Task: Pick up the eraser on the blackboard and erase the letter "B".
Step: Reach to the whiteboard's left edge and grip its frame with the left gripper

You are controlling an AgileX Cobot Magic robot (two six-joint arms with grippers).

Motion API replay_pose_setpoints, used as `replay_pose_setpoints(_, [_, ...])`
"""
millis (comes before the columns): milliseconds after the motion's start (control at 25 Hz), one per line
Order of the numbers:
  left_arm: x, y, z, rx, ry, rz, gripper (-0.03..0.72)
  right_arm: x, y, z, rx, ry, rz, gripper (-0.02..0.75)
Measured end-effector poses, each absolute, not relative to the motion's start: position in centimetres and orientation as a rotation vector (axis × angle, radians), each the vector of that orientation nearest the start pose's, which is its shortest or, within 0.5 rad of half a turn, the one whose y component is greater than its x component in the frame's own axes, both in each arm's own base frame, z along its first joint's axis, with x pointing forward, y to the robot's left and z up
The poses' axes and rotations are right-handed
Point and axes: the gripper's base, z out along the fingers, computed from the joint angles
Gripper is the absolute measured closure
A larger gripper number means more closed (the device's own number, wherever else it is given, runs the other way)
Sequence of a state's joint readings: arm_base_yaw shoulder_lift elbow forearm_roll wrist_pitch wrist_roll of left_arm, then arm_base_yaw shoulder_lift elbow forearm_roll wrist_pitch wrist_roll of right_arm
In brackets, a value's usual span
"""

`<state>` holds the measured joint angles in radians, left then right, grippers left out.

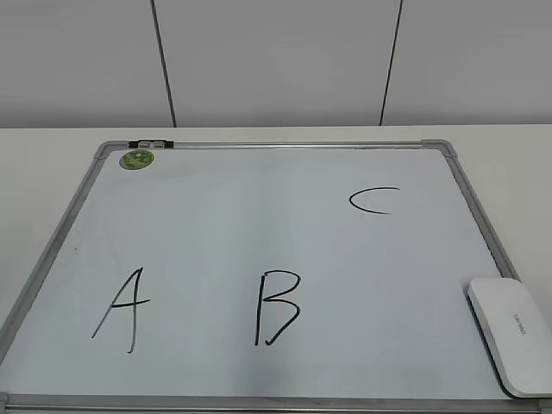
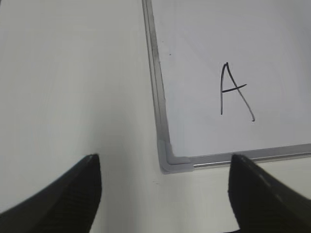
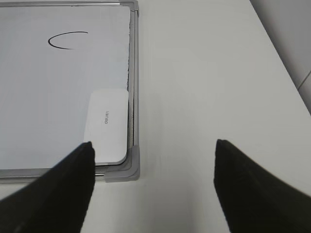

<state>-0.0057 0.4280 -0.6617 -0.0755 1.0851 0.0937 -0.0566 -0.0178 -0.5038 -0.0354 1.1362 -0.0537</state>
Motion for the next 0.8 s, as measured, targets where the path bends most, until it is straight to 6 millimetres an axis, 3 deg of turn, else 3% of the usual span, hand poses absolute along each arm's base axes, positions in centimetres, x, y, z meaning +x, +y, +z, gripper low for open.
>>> replay_pose_setpoints(560, [19.8,-0.9,32.1,0.140,2.597,-0.082,0.099,-1.1,-0.2,27.2,0.007,2.100,-0.109,0.151])
replay_pose_setpoints(800, [25.9,-1.2,30.3,0.188,2.703,-0.122,0.100,-1.1,-0.2,27.2,0.007,2.100,-0.109,0.151])
